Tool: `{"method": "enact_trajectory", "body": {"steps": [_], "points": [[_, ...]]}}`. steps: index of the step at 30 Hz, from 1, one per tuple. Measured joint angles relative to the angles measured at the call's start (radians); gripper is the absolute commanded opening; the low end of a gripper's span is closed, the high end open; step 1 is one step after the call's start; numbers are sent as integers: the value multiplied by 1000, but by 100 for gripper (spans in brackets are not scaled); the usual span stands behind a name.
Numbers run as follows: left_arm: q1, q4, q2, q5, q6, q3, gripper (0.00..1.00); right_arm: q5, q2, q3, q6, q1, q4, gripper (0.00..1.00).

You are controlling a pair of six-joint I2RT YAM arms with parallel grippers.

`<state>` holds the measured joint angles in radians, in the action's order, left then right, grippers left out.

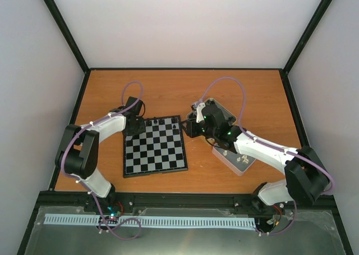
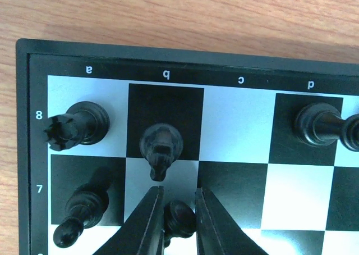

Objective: Set up the chess pieces on the board
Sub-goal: Pick up the chess piece from the chessboard, then place the chess piece on the chessboard.

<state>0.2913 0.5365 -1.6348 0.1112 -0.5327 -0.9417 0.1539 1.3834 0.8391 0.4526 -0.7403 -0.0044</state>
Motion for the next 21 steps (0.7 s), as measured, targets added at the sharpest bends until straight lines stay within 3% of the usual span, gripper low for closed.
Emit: {"method": "enact_trajectory", "body": {"steps": [7, 21], "points": [[-2, -15, 77, -51, -25, 66, 14, 41, 19, 1, -7, -2, 10, 47], [-32, -45, 617, -333, -341, 193, 19, 80, 169, 8, 16, -235, 240, 48]]}}
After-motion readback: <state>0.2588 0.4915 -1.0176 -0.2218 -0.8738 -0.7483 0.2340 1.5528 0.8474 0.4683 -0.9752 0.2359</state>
